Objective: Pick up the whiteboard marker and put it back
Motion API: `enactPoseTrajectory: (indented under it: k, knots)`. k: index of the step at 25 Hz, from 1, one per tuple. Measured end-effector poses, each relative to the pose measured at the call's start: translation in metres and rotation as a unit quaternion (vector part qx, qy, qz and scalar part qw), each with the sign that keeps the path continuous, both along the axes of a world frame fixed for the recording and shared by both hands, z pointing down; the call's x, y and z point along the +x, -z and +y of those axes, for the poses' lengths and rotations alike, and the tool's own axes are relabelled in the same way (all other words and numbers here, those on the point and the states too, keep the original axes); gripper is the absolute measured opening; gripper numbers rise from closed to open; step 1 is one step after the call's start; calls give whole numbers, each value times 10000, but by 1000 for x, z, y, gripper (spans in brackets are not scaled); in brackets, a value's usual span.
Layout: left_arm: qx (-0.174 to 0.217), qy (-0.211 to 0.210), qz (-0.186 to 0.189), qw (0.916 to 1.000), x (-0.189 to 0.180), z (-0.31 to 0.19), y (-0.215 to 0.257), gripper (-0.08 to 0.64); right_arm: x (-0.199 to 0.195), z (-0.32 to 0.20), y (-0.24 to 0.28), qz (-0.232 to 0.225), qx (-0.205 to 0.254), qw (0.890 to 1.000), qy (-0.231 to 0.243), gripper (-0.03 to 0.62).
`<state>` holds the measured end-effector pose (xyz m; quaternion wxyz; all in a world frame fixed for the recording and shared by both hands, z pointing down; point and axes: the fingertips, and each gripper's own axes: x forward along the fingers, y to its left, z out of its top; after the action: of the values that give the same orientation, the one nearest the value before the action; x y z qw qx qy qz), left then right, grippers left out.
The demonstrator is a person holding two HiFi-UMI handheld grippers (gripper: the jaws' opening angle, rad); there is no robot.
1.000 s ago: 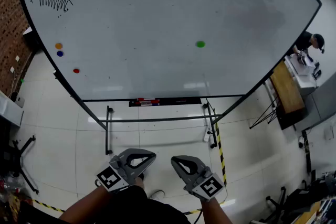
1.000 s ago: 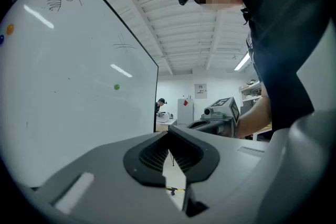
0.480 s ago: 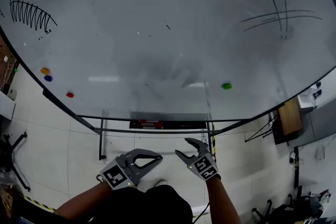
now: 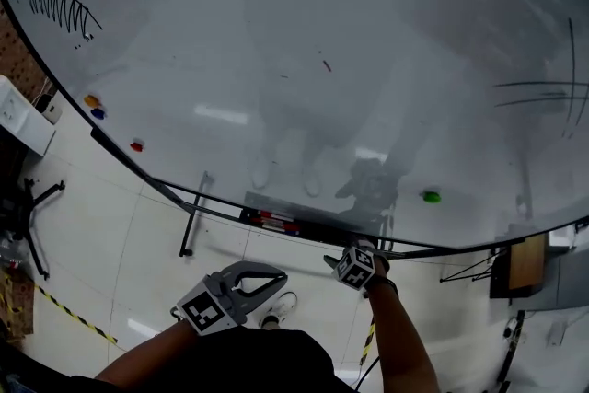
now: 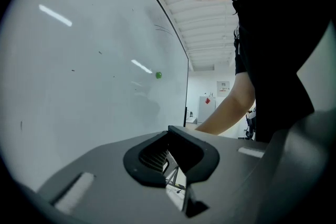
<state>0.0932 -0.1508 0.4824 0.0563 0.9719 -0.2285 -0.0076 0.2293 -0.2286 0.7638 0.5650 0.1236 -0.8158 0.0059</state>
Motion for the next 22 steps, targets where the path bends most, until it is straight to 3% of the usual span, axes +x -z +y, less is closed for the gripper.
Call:
enactPoseTrajectory:
  k: [10, 16, 22]
  knots:
    - [-8, 234, 5, 9997, 19, 0, -5, 2, 12, -9, -26, 97, -557, 9980, 270, 250]
    - [-91, 331, 60, 9994, 23, -1, -6, 2, 11, -4, -20, -73, -792, 9964, 293, 249]
    - [-94, 315, 7, 9995, 27, 1, -11, 2, 20, -4, -19, -9, -837, 9949, 557, 81]
